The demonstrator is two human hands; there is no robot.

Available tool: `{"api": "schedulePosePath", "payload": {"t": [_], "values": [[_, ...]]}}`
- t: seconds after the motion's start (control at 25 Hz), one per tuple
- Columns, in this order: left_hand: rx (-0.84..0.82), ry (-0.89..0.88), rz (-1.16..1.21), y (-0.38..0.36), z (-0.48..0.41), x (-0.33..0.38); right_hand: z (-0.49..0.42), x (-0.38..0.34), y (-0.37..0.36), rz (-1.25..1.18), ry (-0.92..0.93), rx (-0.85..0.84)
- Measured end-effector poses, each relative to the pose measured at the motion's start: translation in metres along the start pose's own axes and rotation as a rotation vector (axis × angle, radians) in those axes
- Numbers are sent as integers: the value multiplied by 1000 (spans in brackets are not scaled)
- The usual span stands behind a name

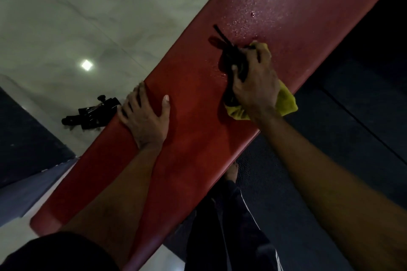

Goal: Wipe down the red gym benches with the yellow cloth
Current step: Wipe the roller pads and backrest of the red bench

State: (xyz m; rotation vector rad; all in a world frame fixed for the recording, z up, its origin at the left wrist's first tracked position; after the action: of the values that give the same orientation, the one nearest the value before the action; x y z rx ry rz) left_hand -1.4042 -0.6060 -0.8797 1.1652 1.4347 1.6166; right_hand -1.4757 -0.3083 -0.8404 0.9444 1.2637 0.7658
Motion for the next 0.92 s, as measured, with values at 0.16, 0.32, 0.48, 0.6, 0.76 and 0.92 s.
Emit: {"api": "schedulePosePath", "payload": {"t": [0.16,0.32,0.48,0.6,0.76,0.92], "values": [[-23,12,-4,-2,0,-1,21,-50,-17,91,417,-178],[-26,12,4,-2,0,0,-37,-37,-7,95,534,-226],[-33,-5,-9,-1,0,1,-62,-41,-13,67,163,-54],[-32,-13,-23,0,1,3,-28,-71,-24,80,346,-130],[-37,-9,-13,1,0,4,-14,-85,-33,163,693,-334],[-65,-1,-4,-2,0,2,-71,-90,-34,62,377,-211]]}}
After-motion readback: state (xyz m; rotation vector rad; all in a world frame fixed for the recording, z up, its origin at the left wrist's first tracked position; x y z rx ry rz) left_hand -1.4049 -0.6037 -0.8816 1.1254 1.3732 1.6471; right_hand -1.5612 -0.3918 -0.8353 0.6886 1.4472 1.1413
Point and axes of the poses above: each hand's wrist, its own z-axis away from the middle knuckle, its own y-axis out of the back of the hand, x = y × z, the point moved 8 cm from there along -z, towards the middle knuckle
